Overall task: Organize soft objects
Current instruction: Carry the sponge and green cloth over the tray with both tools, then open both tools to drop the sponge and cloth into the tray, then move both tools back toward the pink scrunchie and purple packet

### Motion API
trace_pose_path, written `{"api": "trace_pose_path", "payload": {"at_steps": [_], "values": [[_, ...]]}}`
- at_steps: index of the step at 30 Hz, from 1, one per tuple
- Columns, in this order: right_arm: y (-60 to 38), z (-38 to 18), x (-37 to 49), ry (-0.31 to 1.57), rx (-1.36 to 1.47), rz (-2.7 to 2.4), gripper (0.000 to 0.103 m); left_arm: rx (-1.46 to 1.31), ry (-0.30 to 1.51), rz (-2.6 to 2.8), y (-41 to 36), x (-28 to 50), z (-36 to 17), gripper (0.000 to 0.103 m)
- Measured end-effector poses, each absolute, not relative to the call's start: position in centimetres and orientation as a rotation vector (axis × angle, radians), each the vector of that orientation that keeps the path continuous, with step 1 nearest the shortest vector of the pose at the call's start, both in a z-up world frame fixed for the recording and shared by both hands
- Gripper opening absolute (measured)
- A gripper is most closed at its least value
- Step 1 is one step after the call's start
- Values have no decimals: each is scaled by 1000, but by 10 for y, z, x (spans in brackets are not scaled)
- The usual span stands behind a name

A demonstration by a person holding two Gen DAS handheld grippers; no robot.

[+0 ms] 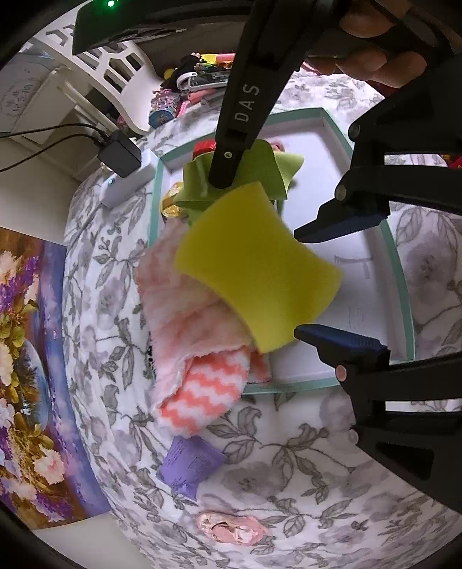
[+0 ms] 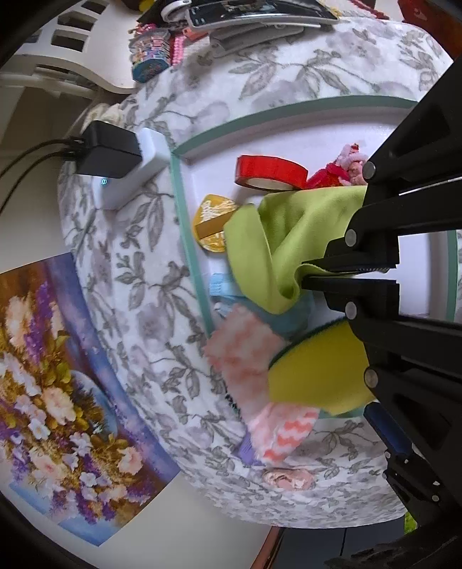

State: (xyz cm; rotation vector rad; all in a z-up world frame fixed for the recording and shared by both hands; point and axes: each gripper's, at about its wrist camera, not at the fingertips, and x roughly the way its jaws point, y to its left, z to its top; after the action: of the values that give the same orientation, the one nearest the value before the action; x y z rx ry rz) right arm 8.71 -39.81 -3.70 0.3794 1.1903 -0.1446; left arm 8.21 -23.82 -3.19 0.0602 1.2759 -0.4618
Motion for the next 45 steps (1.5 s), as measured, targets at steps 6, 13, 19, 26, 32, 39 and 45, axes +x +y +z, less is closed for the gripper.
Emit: {"api": "trace_pose_path", "payload": {"at_steps": [6, 13, 19, 26, 32, 39, 45], "values": [[-397, -19, 84, 1145, 369, -141, 5, 2, 1251, -458, -225, 86, -18, 55], [-395, -10, 82, 1121, 350, -147, 32, -72, 1187, -335, -193, 102, -2, 56], [-389, -10, 83, 1121, 336, -131, 37, -140, 1181, -216, -158, 116, -5, 69], [-375, -7, 85, 1112, 292, -107, 64, -197, 1177, -87, -126, 124, -12, 92], [-359, -6, 87, 1110, 244, -85, 81, -220, 1179, -39, -112, 128, -16, 95], [-344, -10, 89, 1120, 207, -61, 102, -216, 1171, -1, -103, 130, -17, 95], [-333, -10, 90, 1114, 190, -38, 103, -234, 1165, 16, -93, 133, -16, 95]]}}
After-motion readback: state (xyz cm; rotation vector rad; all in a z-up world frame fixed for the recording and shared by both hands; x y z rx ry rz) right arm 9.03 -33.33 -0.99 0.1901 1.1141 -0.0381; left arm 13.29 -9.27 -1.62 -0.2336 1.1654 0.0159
